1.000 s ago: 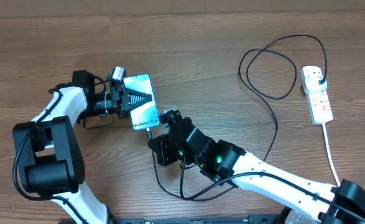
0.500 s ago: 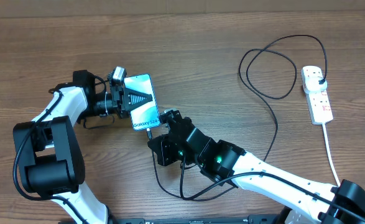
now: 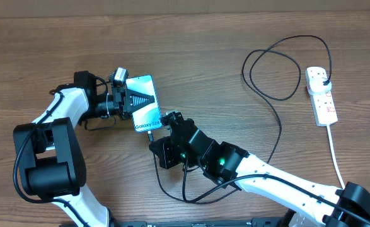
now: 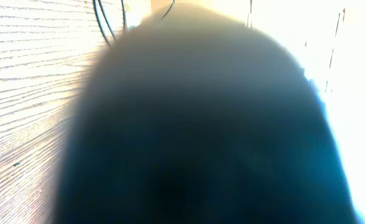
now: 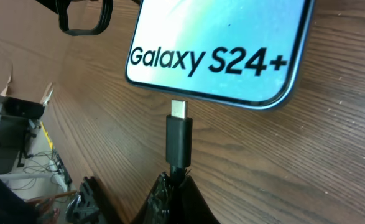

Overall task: Plug charger to phone and switch on socket
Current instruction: 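Align the plug tip with the phone's bottom port using right gripper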

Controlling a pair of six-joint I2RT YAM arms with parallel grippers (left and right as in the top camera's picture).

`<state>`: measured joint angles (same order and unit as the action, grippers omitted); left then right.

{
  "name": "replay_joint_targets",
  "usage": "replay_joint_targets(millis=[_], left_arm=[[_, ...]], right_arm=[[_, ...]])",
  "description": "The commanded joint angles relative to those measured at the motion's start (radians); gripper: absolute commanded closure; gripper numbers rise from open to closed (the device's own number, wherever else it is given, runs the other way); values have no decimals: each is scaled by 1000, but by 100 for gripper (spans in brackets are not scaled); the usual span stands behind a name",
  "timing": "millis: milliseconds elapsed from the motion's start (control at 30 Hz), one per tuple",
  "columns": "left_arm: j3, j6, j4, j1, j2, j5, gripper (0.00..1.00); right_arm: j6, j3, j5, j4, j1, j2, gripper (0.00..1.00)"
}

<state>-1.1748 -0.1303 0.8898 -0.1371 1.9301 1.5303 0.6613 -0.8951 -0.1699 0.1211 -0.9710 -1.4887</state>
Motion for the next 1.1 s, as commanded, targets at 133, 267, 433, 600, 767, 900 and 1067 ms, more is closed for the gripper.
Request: replay_joint_targets(millis=[133,267,433,600,767,900,1067], left_arm=[[-3,3,-4,8,-29,42,96],[-3,3,-5,7,-28,41,96],[-3,3,-5,7,-28,42,95],[-3,3,-5,8,-29,42,96],[-3,2,-5,8,-29,41,96],[-3,-5,-8,8,-28,40,96],[-3,-5,-8,8,-28,41,96]], right_arm=[[5,5,-10,-8,-4,-2,96],[25,5,-2,-8,-4,-2,96],[54,5,13,-8,-4,-2,96],[64,5,28,-8,-4,-2,96],[76,5,47,-14,-4,-2,96],[76,5,47,-16,-4,-2,96],[76,5,46,-29,-4,-2,96]])
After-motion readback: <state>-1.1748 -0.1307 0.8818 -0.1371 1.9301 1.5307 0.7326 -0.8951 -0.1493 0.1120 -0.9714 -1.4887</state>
